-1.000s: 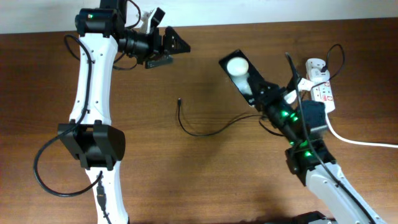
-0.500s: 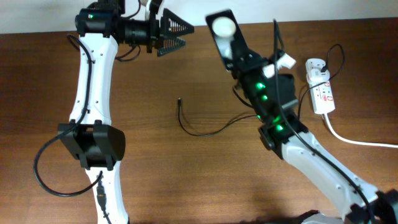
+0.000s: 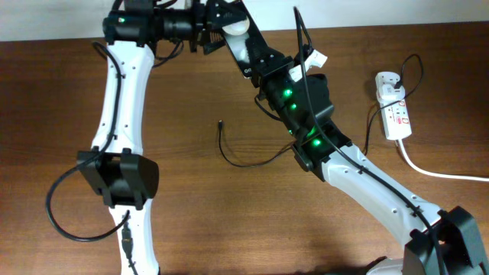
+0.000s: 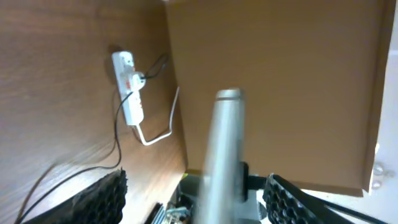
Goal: Plug charger to phone and switch on socket
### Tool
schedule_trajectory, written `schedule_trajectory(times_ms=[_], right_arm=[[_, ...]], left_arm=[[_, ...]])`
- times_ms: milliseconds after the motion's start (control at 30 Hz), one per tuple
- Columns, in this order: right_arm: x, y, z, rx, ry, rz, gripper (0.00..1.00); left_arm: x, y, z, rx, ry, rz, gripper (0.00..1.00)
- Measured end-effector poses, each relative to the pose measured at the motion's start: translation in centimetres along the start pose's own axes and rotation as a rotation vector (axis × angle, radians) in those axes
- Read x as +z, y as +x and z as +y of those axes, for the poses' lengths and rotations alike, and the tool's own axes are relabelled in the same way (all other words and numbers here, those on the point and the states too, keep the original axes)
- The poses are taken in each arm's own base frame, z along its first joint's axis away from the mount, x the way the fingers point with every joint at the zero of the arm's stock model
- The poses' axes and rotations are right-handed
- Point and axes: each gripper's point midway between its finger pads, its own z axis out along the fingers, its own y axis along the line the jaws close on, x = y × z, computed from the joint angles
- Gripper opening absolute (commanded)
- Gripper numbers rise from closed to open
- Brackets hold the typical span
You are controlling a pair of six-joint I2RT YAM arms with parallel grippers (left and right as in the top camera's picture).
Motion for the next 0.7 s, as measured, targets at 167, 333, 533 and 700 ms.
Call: schedule_trajectory(times_ms=[167, 333, 533, 700], right_arm=[[0.0, -0.6, -0.3, 0.004, 0.013, -0.035, 0.04], [0.0, -1.2, -0.3, 0.004, 0.014, -0.072, 0.04], [0.0, -1.6, -0.5, 0.028, 0.017, -0.095, 0.04], [0.0, -1.5, -0.2, 0.094, 0.005, -0.096, 0.04]], left_arm=[[1.8, -0.2, -1.1, -0.014, 0.005, -0.011, 0.59], [2.8, -0.6, -0.7, -0.057, -0.038, -0.049, 0.3], [3.4, -0.8, -0.9, -0.089, -0.041, -0.066, 0.09], [3.3, -0.7, -1.4, -0.084, -0.023, -0.054, 0.0]])
